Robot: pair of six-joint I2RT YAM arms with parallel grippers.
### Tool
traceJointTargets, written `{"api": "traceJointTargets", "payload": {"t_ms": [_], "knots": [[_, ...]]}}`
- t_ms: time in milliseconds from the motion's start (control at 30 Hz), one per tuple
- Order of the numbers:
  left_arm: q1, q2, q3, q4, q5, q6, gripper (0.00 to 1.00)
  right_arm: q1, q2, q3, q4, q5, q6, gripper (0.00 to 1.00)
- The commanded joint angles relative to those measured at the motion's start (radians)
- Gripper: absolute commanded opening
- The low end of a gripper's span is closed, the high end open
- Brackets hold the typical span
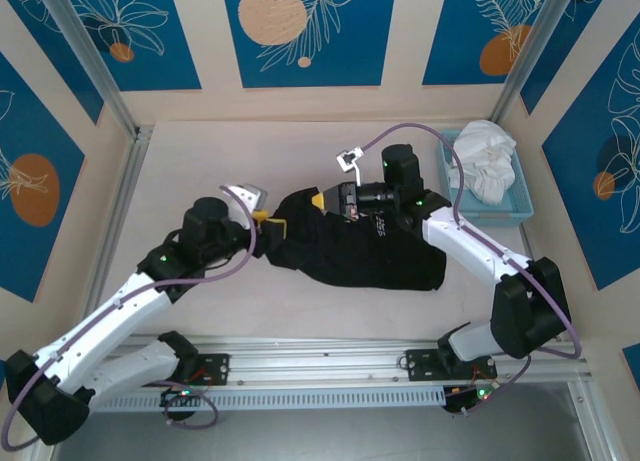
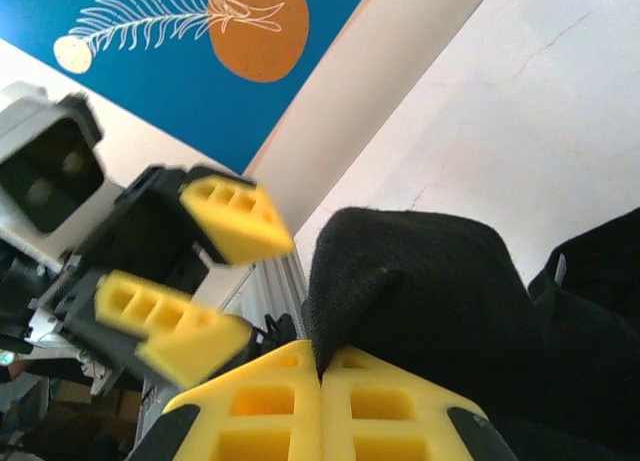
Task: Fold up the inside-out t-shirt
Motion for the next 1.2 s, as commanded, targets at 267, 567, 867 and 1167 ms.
{"api": "traceJointTargets", "payload": {"t_ms": [267,567,867,1167], "knots": [[-0.042,0.268,0.126,0.036,0.09,0.026,0.51,-0.018,-0.008,0.007,0.024,0.005,0.051,0.0],[-0.006,0.3,0.111,0.076,0.097,0.018,0.22,-0.032,-0.018,-0.012,0.023,0.004,0.043,0.0],[0.05,0.218,0.056,0.078,0.149,0.028,0.0,-0.067,-0.038,-0.01,-0.025,0.024,0.016,0.0],[0.083,0.081,-0.022,0.207,0.385,-0.016,0.0,-0.092,-0.037,0.081,-0.267,0.17,-0.066,0.0]]}}
